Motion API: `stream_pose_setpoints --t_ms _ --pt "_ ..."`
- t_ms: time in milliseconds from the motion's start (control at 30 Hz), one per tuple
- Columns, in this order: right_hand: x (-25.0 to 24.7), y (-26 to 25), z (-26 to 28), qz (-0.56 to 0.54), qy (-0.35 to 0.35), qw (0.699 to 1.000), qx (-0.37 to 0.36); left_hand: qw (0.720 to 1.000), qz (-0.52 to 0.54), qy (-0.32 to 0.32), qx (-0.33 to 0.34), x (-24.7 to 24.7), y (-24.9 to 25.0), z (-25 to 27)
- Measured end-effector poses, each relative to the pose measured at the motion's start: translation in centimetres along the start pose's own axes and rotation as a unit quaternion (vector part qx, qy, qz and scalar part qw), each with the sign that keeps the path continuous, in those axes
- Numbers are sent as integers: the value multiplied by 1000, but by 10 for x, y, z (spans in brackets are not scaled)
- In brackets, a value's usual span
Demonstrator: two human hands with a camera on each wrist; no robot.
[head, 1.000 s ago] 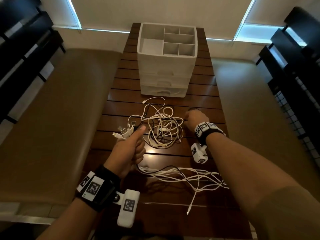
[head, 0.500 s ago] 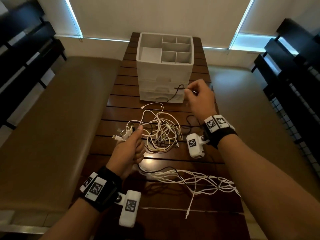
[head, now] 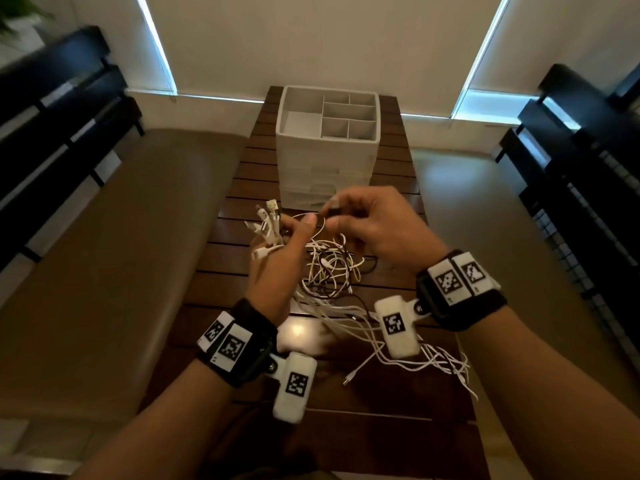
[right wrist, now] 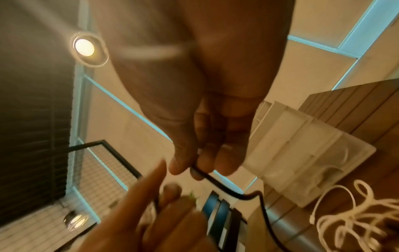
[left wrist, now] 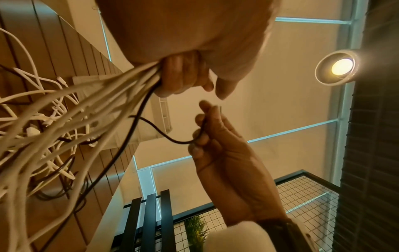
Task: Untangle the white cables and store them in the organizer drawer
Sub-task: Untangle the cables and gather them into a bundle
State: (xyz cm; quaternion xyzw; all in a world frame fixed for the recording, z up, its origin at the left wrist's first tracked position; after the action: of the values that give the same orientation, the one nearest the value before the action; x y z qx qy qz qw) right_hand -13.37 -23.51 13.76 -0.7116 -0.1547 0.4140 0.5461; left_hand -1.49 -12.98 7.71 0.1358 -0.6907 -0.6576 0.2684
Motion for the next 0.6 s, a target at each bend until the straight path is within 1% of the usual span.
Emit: stream_pose_setpoints --t_ms 33,67,133,200,267,333,400,467,533,600 --pt "9 -1 5 -1 -11 1000 -7 1000 -9 -14 16 5 1 0" --pt "16 -1 8 -2 -11 1000 -16 1000 0 -27 14 10 1 1" --pt "24 4 10 -10 9 1000 -21 998 24 -52 -14 15 -4 5" --pt "29 10 11 -3 25 999 -26 996 19 -83 -38 14 -16 6" --pt "34 13 12 -5 38 999 -34 992 4 -114 -46 10 -25 6" --pt "38 15 15 -38 51 998 -31 988 3 -142 -59 9 -32 8" --pt "45 17 18 -78 42 996 -15 984 -4 -168 -59 10 -31 11" --pt "51 25 20 -113 23 993 18 980 -25 -191 -55 12 -28 12" --pt "52 31 20 -112 16 993 47 976 -36 -212 -43 12 -24 11" --pt "49 36 20 -86 23 994 66 971 -53 -231 -34 11 -21 9"
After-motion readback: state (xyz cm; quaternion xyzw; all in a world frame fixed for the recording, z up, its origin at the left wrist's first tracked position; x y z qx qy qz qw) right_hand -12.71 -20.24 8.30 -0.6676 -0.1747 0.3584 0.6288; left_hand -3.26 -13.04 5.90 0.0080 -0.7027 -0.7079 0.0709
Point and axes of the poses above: each hand's wrist, its own z-axis away from the middle knuckle, its own x-axis out of the palm, y = z × x, the point moved 8 cm from there along -z, towards the middle knuckle, and after that the axes turned 3 degrees about x, right-handed, at the moved point
